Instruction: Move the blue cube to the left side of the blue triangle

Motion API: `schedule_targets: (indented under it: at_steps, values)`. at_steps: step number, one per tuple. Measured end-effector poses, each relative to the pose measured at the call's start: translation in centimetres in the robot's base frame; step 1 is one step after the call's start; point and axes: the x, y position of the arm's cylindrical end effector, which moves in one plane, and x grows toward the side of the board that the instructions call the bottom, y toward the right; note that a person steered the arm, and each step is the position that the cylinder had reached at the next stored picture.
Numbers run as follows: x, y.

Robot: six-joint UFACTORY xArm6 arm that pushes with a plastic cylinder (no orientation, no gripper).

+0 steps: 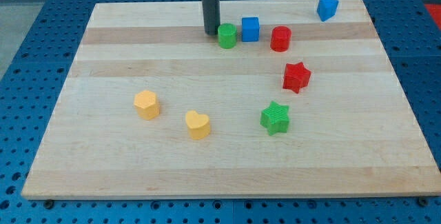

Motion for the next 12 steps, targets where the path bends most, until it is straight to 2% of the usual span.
schedule_targets:
  at_steps: [1,2,3,5,7,8,9,10,11,12]
  values:
    - [2.7,3.4]
    - [2.0,9.6]
    - [-0.1,11.0]
    - [-0.4,2.6]
    - [-4.2,2.1]
    - [-4.1,2.1]
    - [-1.4,0.4]
    - [0.2,2.6]
    - [-0.8,6.9]
    - [-5.6,10.5]
